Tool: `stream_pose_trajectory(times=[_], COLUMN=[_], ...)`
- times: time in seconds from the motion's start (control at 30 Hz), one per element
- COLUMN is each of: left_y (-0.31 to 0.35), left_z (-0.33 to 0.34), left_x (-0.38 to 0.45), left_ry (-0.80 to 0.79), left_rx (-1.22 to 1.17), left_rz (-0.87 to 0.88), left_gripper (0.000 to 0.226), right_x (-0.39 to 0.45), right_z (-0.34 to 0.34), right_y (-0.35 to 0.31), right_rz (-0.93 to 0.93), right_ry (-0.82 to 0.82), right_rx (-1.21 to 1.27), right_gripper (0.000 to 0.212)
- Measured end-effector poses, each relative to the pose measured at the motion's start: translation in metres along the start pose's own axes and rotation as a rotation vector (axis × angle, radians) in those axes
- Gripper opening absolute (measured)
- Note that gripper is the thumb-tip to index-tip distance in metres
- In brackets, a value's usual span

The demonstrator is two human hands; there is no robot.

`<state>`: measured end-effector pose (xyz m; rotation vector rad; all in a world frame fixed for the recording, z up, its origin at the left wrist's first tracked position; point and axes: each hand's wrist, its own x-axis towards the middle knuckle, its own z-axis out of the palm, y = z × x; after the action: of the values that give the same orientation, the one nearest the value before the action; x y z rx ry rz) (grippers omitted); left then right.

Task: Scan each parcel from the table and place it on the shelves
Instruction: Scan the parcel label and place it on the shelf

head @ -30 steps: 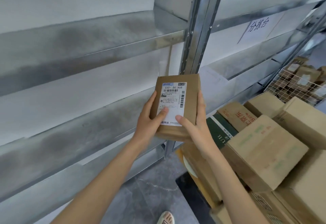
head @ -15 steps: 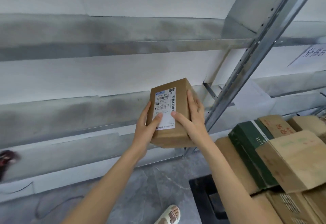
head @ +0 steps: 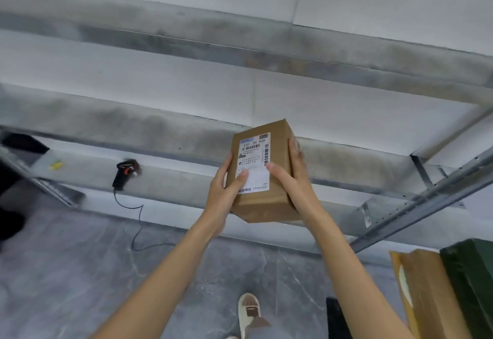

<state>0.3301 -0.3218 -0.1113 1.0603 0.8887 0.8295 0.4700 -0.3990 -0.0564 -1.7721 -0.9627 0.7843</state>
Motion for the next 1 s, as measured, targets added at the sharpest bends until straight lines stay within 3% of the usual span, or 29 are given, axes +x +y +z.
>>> stream_pose_trajectory(times=[0.1, 0.27, 0.53, 0.7, 0.87, 1.0], left_y=[-0.002, 0.0, 0.0, 0.0, 0.001, -0.003], left_z=[-0.025, -0.054, -0.092, -0.091, -0.103, -0.126], left_x=[0.003, 0.01, 0.032, 0.052, 0.061, 0.052], left_ry=[0.068, 0.164, 0.326, 0.388, 0.513, 0.61], left_rx=[-0.038, -0.063, -0.063, -0.054, 0.029, 0.079], left_rz=[0.007, 0.042, 0.063, 0.082, 0.083, 0.074], left_gripper=[0.062, 0.06, 0.051, 0.052, 0.052, 0.056], right_x=[0.012, 0.024, 0.065, 0.09, 0.108, 0.106], right_z=[0.025, 0.062, 0.097, 0.112, 0.135, 0.169], right_y=[-0.008, -0.019, -0.016, -0.023, -0.015, -0.01], right_rz=[0.0, -0.043, -0.016, -0.004, 0.001, 0.027], right_ry=[-0.089, -0.088, -0.307, -0.251, -0.301, -0.386], right_rx=[-0.043, -0.045, -0.003, -0.044, 0.04, 0.132], right_gripper=[0.092, 0.08, 0.09, 0.092, 0.095, 0.082])
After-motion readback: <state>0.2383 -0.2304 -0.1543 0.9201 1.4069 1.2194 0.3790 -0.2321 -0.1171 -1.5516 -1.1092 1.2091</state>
